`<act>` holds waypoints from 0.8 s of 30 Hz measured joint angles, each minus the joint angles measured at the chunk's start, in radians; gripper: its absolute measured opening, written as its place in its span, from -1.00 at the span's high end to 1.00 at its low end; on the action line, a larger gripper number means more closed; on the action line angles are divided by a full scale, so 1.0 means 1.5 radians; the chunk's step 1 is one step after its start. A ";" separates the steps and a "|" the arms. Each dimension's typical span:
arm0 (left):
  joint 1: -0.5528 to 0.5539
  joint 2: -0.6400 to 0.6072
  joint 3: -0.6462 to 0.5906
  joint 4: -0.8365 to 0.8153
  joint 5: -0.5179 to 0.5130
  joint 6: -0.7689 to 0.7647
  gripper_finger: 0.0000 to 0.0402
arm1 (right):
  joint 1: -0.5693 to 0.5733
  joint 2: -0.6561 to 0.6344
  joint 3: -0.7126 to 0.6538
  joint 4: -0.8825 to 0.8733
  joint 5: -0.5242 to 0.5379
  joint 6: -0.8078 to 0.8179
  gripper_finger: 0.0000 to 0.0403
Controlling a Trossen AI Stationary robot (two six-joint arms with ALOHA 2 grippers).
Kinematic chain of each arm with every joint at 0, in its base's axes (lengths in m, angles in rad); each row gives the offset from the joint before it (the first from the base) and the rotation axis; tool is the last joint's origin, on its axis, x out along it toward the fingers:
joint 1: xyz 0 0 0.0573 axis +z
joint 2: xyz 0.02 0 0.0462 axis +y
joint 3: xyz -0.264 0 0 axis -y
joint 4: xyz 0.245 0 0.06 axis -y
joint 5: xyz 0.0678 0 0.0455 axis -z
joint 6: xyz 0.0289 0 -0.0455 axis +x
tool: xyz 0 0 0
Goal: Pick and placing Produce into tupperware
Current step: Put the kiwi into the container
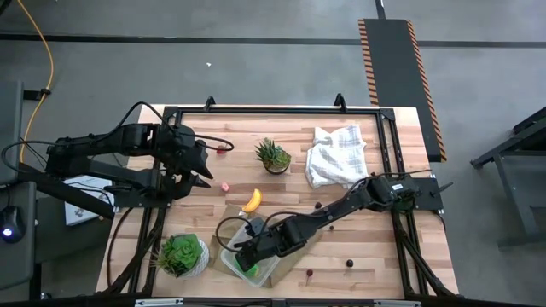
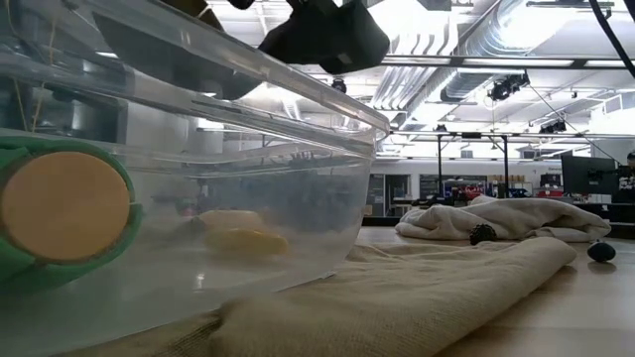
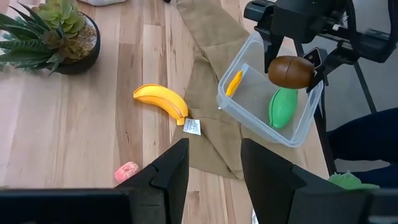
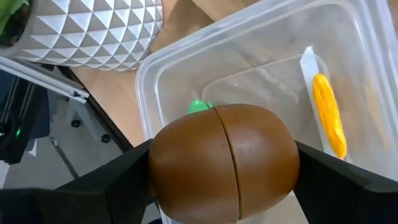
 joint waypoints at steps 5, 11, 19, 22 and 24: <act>0.000 0.000 0.000 0.000 0.000 0.004 0.33 | 0.000 0.000 0.000 0.021 -0.005 0.000 -0.57; 0.000 0.000 0.000 0.000 0.000 0.005 0.33 | 0.000 0.000 0.000 0.026 -0.005 0.000 -0.57; 0.000 0.000 0.000 0.000 -0.001 0.005 0.33 | 0.000 0.000 0.000 0.026 -0.005 0.000 -0.57; 0.000 0.000 0.000 0.000 -0.001 0.005 0.33 | 0.000 0.000 0.000 0.025 -0.005 -0.001 -0.57; 0.000 0.000 0.000 0.000 -0.001 0.005 0.33 | 0.000 0.000 0.000 0.023 -0.005 -0.001 -0.57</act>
